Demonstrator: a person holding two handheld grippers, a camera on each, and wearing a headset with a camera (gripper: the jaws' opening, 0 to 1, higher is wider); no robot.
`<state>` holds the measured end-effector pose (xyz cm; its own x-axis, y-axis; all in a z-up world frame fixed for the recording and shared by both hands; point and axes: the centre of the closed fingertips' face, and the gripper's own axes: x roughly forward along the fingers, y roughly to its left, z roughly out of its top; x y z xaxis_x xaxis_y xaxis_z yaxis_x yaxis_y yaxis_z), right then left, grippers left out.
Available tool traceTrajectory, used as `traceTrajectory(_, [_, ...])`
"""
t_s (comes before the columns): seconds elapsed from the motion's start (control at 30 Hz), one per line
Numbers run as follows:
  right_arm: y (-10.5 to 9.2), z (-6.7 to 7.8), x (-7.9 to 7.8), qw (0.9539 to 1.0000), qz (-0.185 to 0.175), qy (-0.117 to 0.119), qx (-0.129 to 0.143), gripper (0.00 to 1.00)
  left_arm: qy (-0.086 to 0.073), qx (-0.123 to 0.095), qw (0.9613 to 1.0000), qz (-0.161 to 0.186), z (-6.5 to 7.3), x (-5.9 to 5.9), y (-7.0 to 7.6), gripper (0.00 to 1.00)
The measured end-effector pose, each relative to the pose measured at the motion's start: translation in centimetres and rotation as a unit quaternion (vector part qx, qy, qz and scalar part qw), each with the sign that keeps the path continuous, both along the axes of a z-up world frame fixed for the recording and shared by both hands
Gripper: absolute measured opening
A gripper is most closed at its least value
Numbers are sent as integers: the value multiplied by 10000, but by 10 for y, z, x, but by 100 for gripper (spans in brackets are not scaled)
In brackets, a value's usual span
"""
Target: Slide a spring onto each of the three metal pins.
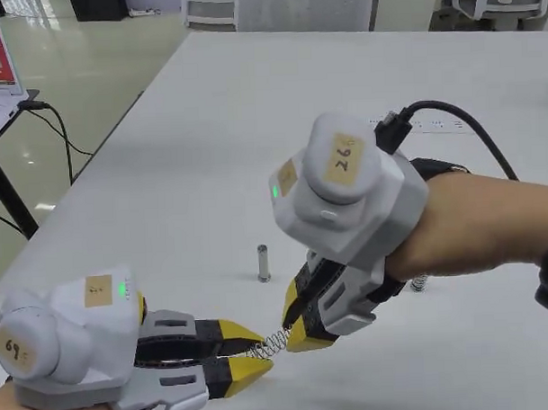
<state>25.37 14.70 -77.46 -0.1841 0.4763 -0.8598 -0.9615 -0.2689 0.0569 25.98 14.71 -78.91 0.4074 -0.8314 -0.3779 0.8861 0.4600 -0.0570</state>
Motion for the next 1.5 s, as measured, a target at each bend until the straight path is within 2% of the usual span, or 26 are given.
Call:
traceTrajectory(0.3, [12,14,-3,9997,60,-117,190,7,-24,-26,10000,-5,2,0,-1,3])
traceTrajectory(0.63, [24,20,-7,9992,156,-229,292,7,-43,-71,10000,-15,4,0,-4,3])
traceTrajectory(0.9, [25,19,-4,9996,62,-159,236,8,-76,-81,9999,19,4,3,-2,2])
traceTrajectory(1.03, [22,15,-4,9998,43,-130,128,13,-70,-83,9999,27,4,4,-1,2])
traceTrajectory(1.5, [19,0,-5,9997,134,-127,-170,11,-116,-49,9999,-55,8,7,-4,2])
